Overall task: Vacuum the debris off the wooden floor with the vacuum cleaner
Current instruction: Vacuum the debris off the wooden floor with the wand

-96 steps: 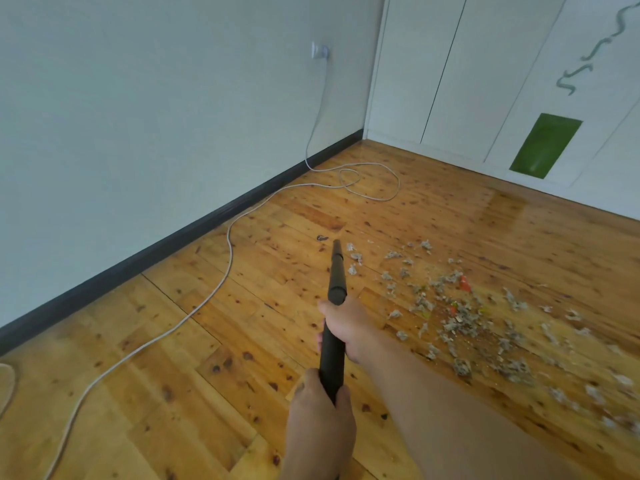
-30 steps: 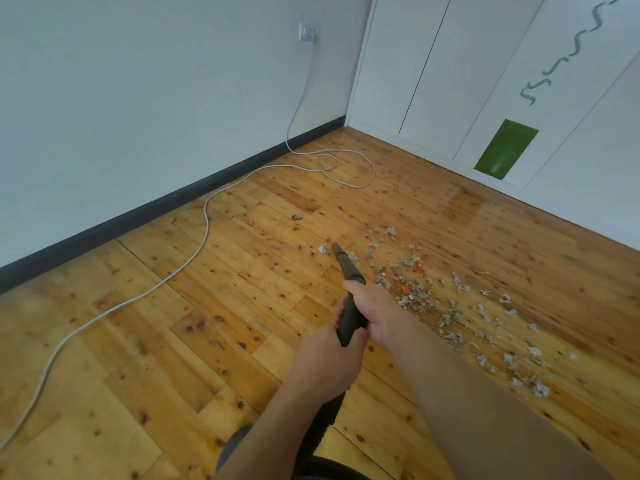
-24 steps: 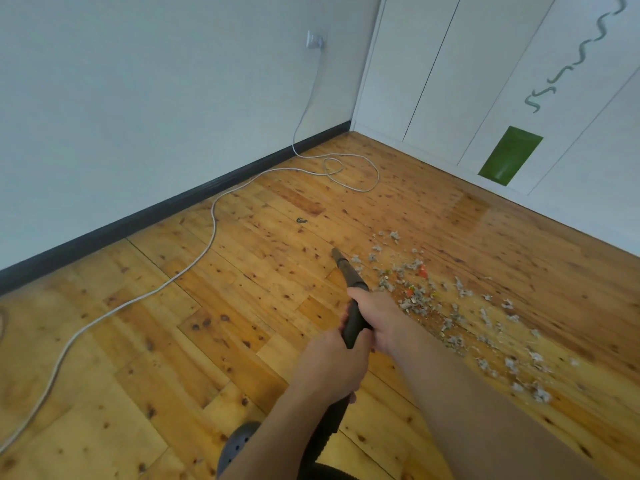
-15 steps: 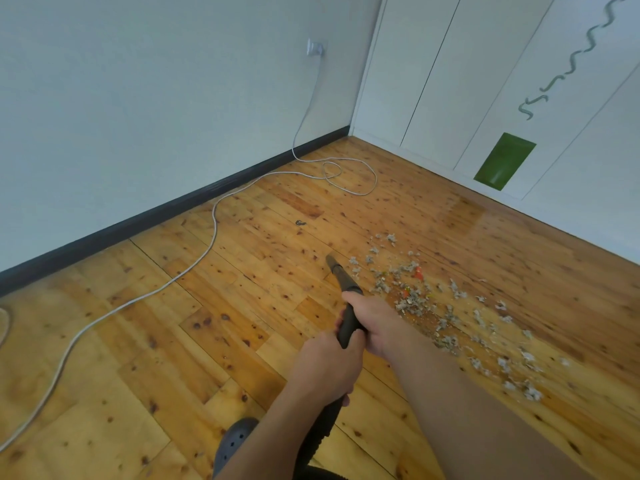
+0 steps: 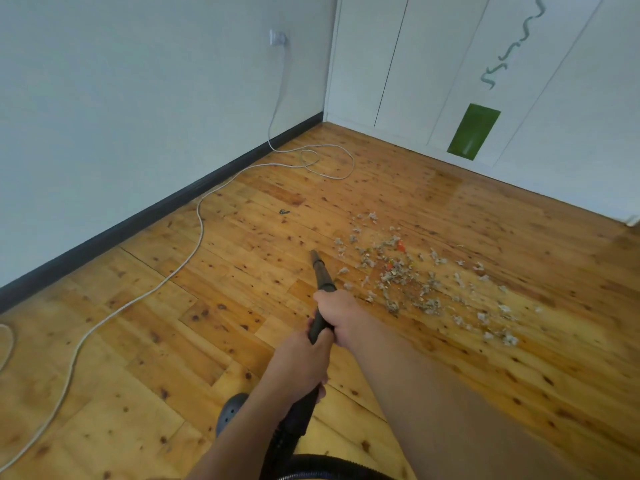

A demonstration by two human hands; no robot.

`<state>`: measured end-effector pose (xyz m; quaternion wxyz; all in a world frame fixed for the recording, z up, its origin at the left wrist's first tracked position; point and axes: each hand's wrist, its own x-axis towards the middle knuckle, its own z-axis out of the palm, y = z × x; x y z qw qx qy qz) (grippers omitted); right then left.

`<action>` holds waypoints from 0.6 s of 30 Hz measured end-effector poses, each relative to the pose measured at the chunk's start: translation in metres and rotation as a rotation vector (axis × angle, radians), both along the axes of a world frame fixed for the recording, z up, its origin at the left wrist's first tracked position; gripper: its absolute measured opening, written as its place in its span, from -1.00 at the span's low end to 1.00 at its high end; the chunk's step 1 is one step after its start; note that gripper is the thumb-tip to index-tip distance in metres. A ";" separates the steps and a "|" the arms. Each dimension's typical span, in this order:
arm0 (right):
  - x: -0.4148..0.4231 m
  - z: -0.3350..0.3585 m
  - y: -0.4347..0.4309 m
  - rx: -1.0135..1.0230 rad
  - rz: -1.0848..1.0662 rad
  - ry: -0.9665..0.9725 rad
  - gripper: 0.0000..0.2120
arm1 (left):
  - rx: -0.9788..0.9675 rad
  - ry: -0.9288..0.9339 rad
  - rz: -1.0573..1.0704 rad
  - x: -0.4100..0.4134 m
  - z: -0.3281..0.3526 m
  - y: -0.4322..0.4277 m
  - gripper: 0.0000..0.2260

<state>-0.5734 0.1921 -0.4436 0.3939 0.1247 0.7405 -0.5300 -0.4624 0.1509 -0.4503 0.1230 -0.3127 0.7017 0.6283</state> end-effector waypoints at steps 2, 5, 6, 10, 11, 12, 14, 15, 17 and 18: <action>0.007 0.002 0.004 0.017 -0.008 0.009 -0.71 | 0.000 0.009 -0.007 0.006 0.001 0.004 -0.72; 0.017 0.007 0.010 0.043 -0.004 0.027 -0.70 | 0.017 0.044 0.014 0.017 0.002 0.012 -0.72; 0.020 0.008 0.013 0.050 -0.005 0.032 -0.70 | 0.008 0.043 0.015 0.021 0.003 0.015 -0.71; 0.038 0.015 0.021 0.065 0.005 0.032 -0.74 | -0.040 0.024 0.011 0.037 0.007 0.021 -0.67; 0.042 0.016 0.022 0.067 0.008 0.030 -0.73 | -0.054 0.024 0.010 0.040 0.008 0.022 -0.66; 0.046 0.017 0.024 0.066 0.005 0.026 -0.72 | -0.066 0.023 0.005 0.044 0.009 0.024 -0.66; 0.053 0.019 0.028 0.056 -0.007 0.020 -0.69 | -0.070 0.025 -0.001 0.051 0.010 0.027 -0.66; 0.057 0.020 0.030 0.055 -0.007 0.020 -0.68 | -0.071 0.024 -0.004 0.053 0.011 0.029 -0.66; 0.065 0.022 0.034 0.059 -0.016 0.027 -0.65 | -0.076 0.027 -0.016 0.061 0.012 0.032 -0.65; 0.067 0.021 0.035 0.058 -0.020 0.032 -0.64 | -0.078 0.032 -0.019 0.063 0.012 0.033 -0.65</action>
